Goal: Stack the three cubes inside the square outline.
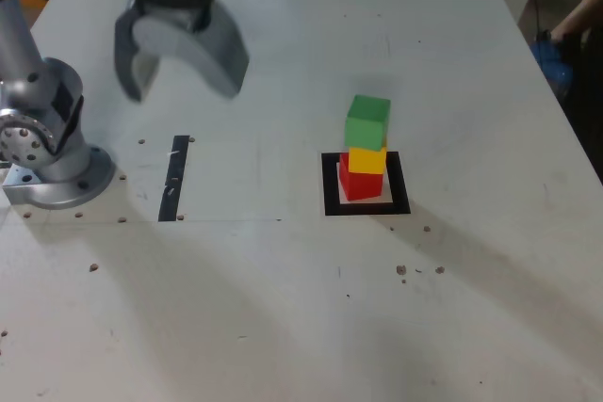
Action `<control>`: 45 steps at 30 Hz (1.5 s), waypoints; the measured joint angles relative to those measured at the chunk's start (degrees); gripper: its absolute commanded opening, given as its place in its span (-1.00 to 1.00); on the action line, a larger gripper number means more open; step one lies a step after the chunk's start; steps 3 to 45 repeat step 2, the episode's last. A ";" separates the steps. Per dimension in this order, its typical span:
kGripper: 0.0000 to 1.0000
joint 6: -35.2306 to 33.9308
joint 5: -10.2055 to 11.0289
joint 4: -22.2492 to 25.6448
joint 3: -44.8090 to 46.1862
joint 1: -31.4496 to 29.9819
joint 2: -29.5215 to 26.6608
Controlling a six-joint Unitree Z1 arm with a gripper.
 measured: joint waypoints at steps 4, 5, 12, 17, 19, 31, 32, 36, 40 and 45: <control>0.99 -0.63 -1.91 -3.29 3.82 -1.05 -0.01; 0.99 -0.63 -1.91 -3.29 3.82 -1.05 -0.01; 0.99 -0.63 -1.91 -3.29 3.82 -1.05 -0.01; 0.99 -0.63 -1.91 -3.29 3.82 -1.05 -0.01; 0.99 -0.63 -1.91 -3.29 3.82 -1.05 -0.01; 0.99 -0.63 -1.91 -3.29 3.82 -1.05 -0.01; 0.99 -0.63 -1.91 -3.29 3.82 -1.05 -0.01; 0.99 -0.63 -1.91 -3.29 3.82 -1.05 -0.01; 0.99 -0.63 -1.91 -3.29 3.82 -1.05 -0.01; 0.99 -0.63 -1.91 -3.29 3.82 -1.05 -0.01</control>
